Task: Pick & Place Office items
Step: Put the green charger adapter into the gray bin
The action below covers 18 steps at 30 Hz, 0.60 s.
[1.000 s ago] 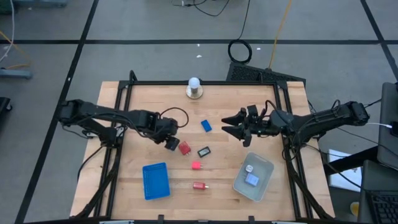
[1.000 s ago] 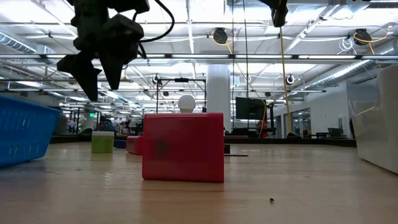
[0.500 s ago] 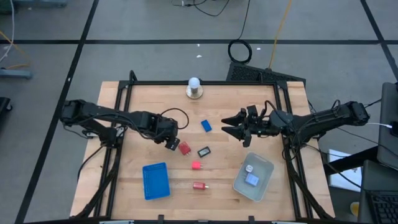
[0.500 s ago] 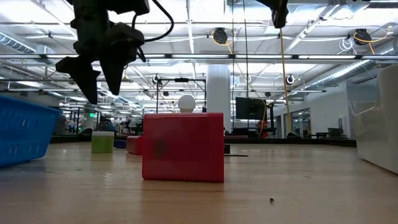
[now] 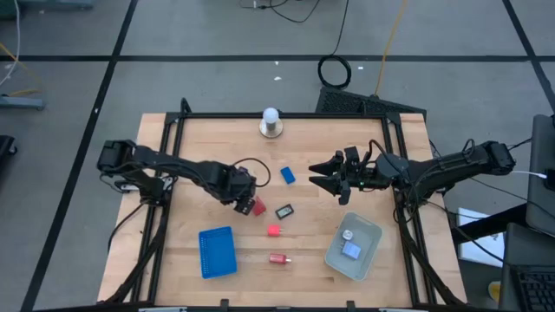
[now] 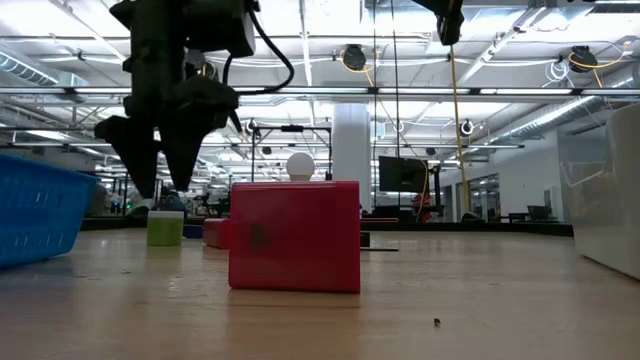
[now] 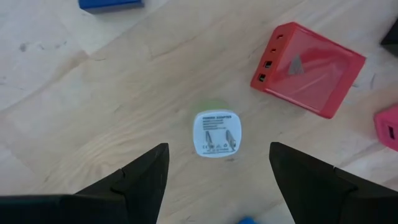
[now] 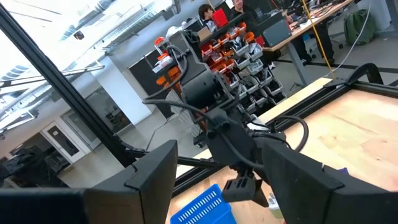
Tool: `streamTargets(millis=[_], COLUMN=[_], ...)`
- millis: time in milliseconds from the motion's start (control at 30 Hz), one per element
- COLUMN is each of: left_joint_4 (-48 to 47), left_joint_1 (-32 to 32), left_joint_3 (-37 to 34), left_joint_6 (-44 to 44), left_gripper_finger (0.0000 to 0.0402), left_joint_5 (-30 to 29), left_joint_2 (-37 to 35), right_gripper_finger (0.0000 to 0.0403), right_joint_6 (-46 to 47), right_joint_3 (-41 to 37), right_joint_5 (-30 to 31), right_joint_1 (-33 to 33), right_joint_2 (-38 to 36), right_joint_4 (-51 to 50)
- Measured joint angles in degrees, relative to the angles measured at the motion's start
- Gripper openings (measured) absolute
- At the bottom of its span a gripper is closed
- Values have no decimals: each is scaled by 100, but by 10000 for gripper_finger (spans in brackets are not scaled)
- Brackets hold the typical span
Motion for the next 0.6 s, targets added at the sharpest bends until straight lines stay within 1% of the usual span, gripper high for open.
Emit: streamTargets(millis=[600], left_joint_4=[202], left_joint_1=[-50], left_joint_3=[-7], left_joint_6=[6], left_gripper_finger=[278], left_joint_5=[-143], left_joint_2=[605], right_gripper_finger=[226], right_joint_6=[-20], right_joint_3=[-1], right_joint_5=[0], right_joint_1=[0], right_joint_2=[0], right_joint_4=[1])
